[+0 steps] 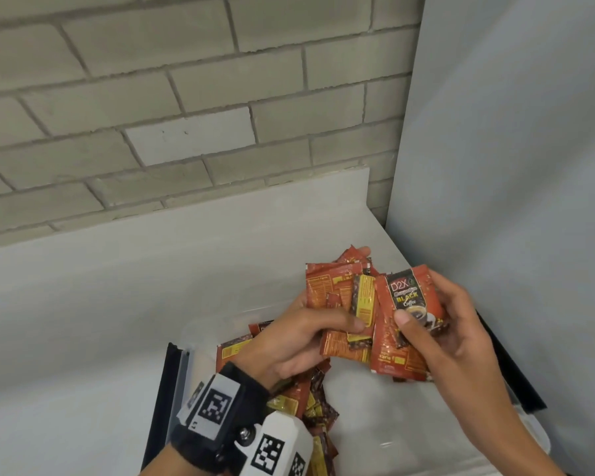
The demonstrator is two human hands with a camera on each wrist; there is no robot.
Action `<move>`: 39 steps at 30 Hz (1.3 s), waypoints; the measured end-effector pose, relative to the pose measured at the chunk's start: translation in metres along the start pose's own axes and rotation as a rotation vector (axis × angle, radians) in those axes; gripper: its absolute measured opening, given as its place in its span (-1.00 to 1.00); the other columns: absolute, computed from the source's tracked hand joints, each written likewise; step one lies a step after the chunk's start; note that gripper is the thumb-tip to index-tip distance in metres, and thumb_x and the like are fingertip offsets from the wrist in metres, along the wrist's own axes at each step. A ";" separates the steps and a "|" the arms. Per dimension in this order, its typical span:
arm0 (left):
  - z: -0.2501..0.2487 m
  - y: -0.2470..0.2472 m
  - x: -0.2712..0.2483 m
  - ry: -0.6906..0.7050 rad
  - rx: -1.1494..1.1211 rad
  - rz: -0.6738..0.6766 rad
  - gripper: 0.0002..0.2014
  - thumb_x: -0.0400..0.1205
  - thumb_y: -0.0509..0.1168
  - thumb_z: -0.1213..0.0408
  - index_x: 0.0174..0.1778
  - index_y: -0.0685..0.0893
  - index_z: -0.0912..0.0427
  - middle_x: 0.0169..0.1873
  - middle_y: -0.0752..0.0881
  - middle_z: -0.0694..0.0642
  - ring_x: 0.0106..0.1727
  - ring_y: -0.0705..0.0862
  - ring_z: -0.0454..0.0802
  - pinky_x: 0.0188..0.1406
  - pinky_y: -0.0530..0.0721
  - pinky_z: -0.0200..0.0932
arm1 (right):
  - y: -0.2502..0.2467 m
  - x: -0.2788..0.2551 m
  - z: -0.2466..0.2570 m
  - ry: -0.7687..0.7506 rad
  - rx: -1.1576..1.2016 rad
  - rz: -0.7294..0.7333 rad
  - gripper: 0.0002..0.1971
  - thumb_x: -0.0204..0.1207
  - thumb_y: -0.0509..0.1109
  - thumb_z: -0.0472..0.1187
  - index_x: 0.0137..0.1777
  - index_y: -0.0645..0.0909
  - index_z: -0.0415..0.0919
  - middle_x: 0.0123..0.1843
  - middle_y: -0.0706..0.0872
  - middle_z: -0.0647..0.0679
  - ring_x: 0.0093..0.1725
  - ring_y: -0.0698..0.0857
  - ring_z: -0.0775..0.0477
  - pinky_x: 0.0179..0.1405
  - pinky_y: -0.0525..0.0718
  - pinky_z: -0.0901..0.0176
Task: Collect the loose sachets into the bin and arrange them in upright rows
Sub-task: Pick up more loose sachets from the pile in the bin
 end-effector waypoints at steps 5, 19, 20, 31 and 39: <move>0.000 -0.004 0.002 0.022 0.048 -0.076 -0.64 0.37 0.34 0.67 -0.04 0.80 0.23 0.08 0.76 0.30 0.12 0.74 0.23 0.21 0.66 0.23 | -0.001 0.005 -0.009 0.058 0.009 -0.020 -0.61 0.29 0.48 -0.12 0.13 0.53 0.06 -0.01 0.76 0.23 -0.06 0.78 0.19 -0.32 0.75 0.29; -0.001 -0.002 0.000 0.044 0.144 -0.168 -0.61 0.43 0.33 0.77 -0.01 0.75 0.23 0.02 0.79 0.24 0.08 0.77 0.17 0.10 0.74 0.06 | -0.005 0.007 -0.012 0.113 -0.030 -0.074 -0.67 0.29 0.44 0.03 0.04 0.56 0.01 -0.06 0.82 0.09 -0.13 0.82 0.09 -0.36 0.75 0.27; -0.001 -0.003 0.000 0.062 0.134 -0.190 -0.61 0.44 0.33 0.77 0.00 0.74 0.23 0.01 0.79 0.23 0.07 0.77 0.17 0.08 0.75 0.05 | -0.005 0.007 -0.012 0.108 -0.026 -0.079 -0.62 0.26 0.45 0.04 0.08 0.55 0.03 -0.03 0.81 0.06 -0.10 0.82 0.07 -0.31 0.76 0.24; -0.008 -0.005 0.002 0.123 0.053 -0.206 -0.68 0.46 0.39 0.49 0.11 0.70 0.17 0.08 0.79 0.19 0.12 0.76 0.14 0.16 0.72 0.08 | -0.005 0.007 -0.022 0.202 -0.052 -0.018 -0.64 0.24 0.54 -0.12 0.07 0.65 -0.01 -0.02 0.81 0.01 0.01 0.78 -0.06 -0.05 0.74 -0.05; -0.003 -0.011 0.003 0.102 0.076 -0.218 -0.70 0.51 0.34 0.63 0.01 0.73 0.17 0.03 0.80 0.18 0.11 0.76 0.16 0.11 0.74 0.08 | 0.000 0.006 -0.025 0.296 0.091 0.057 -0.37 0.08 0.66 0.21 0.17 0.72 0.01 0.09 0.82 -0.08 0.12 0.78 -0.08 0.14 0.64 -0.05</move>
Point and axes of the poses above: each hand's wrist, its own x-axis towards the middle knuckle, its own y-axis out of the palm, z = x × y, the point moved 7 cm from there along x, towards the middle knuckle
